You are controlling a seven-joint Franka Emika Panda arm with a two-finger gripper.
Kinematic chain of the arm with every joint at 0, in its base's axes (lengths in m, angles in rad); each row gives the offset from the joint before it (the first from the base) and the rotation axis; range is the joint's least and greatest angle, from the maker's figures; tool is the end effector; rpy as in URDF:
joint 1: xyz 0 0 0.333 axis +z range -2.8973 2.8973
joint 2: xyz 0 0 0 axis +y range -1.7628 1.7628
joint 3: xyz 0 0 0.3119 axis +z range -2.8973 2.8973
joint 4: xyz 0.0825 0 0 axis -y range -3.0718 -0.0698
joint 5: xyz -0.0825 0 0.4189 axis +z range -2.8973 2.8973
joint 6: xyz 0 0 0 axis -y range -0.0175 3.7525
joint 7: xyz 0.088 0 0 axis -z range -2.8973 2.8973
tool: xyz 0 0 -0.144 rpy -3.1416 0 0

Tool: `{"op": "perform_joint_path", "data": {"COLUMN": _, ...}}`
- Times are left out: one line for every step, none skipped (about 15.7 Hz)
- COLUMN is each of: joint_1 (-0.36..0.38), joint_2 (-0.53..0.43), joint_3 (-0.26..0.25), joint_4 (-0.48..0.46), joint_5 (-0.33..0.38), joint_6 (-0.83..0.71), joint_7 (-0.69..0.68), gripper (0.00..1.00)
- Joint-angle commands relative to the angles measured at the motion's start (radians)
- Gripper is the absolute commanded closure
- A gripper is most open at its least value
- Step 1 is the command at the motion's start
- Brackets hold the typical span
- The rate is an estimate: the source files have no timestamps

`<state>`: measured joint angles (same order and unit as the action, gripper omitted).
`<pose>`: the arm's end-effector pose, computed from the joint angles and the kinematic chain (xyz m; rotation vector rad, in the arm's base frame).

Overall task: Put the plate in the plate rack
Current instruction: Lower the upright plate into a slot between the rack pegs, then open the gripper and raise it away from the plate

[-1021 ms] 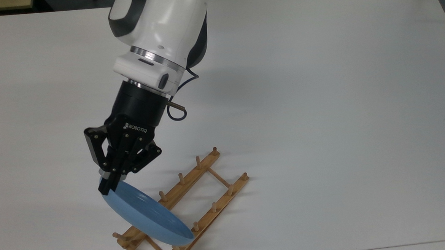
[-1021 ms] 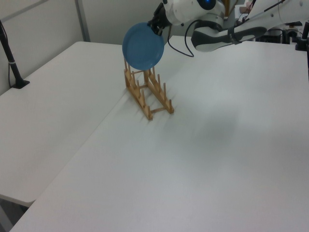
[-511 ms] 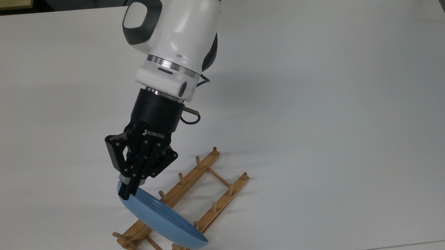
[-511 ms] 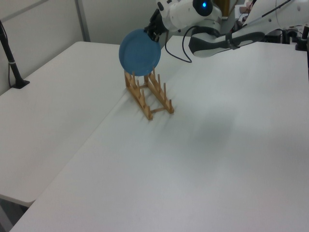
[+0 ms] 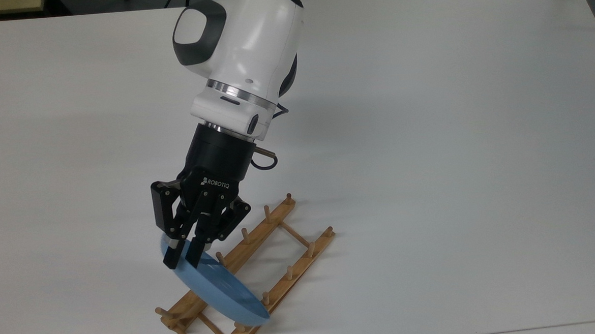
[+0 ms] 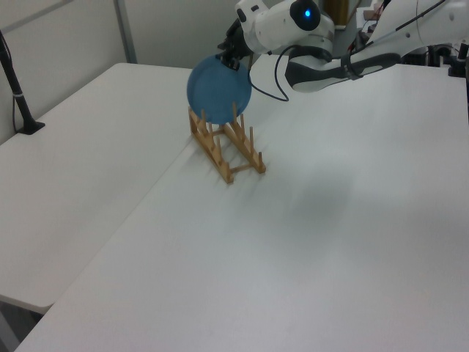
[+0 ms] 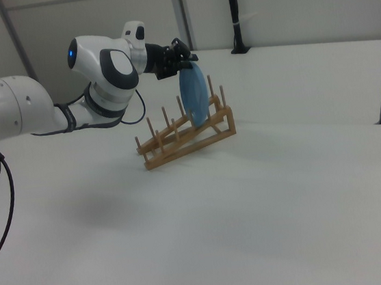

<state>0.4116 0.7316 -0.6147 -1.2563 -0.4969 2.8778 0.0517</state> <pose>0.8447 0.0136 0.4524 2.1323 0.5608 1.0747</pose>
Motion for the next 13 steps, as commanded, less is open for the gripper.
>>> {"op": "perform_joint_path", "data": {"joint_1": 0.024, "joint_2": -0.003, "joint_3": 0.007, "joint_4": -0.008, "joint_5": -0.032, "joint_6": -0.028, "joint_7": 0.088, "gripper": 0.38}}
{"op": "perform_joint_path", "data": {"joint_1": 0.024, "joint_2": -0.003, "joint_3": 0.021, "joint_4": -0.011, "joint_5": -0.032, "joint_6": -0.028, "joint_7": 0.103, "gripper": 0.38}}
{"op": "perform_joint_path", "data": {"joint_1": 0.023, "joint_2": -0.003, "joint_3": 0.038, "joint_4": -0.015, "joint_5": -0.031, "joint_6": -0.028, "joint_7": 0.123, "gripper": 0.38}}
{"op": "perform_joint_path", "data": {"joint_1": 0.023, "joint_2": -0.004, "joint_3": 0.058, "joint_4": -0.015, "joint_5": -0.029, "joint_6": -0.026, "joint_7": 0.164, "gripper": 0.38}}
{"op": "perform_joint_path", "data": {"joint_1": 0.02, "joint_2": -0.009, "joint_3": 0.084, "joint_4": -0.017, "joint_5": -0.029, "joint_6": -0.026, "joint_7": 0.221, "gripper": 0.38}}
{"op": "perform_joint_path", "data": {"joint_1": 0.018, "joint_2": -0.015, "joint_3": 0.11, "joint_4": -0.018, "joint_5": -0.029, "joint_6": -0.026, "joint_7": 0.274, "gripper": 0.38}}
{"op": "perform_joint_path", "data": {"joint_1": 0.016, "joint_2": -0.026, "joint_3": 0.136, "joint_4": -0.034, "joint_5": -0.028, "joint_6": -0.026, "joint_7": 0.322, "gripper": 0.38}}
{"op": "perform_joint_path", "data": {"joint_1": 0.012, "joint_2": -0.041, "joint_3": 0.168, "joint_4": -0.049, "joint_5": -0.025, "joint_6": -0.026, "joint_7": 0.368, "gripper": 0.38}}
{"op": "perform_joint_path", "data": {"joint_1": 0.006, "joint_2": -0.055, "joint_3": 0.202, "joint_4": -0.061, "joint_5": -0.019, "joint_6": -0.026, "joint_7": 0.419, "gripper": 0.38}}
{"op": "perform_joint_path", "data": {"joint_1": -0.006, "joint_2": -0.076, "joint_3": 0.235, "joint_4": -0.078, "joint_5": -0.017, "joint_6": -0.028, "joint_7": 0.468, "gripper": 0.38}}
{"op": "perform_joint_path", "data": {"joint_1": -0.022, "joint_2": -0.101, "joint_3": 0.269, "joint_4": -0.107, "joint_5": -0.014, "joint_6": -0.028, "joint_7": 0.512, "gripper": 0.38}}
{"op": "perform_joint_path", "data": {"joint_1": -0.042, "joint_2": -0.128, "joint_3": 0.307, "joint_4": -0.135, "joint_5": -0.011, "joint_6": -0.032, "joint_7": 0.549, "gripper": 0.38}}
{"op": "perform_joint_path", "data": {"joint_1": -0.066, "joint_2": -0.156, "joint_3": 0.349, "joint_4": -0.174, "joint_5": 0.001, "joint_6": -0.057, "joint_7": 0.585, "gripper": 0.38}}
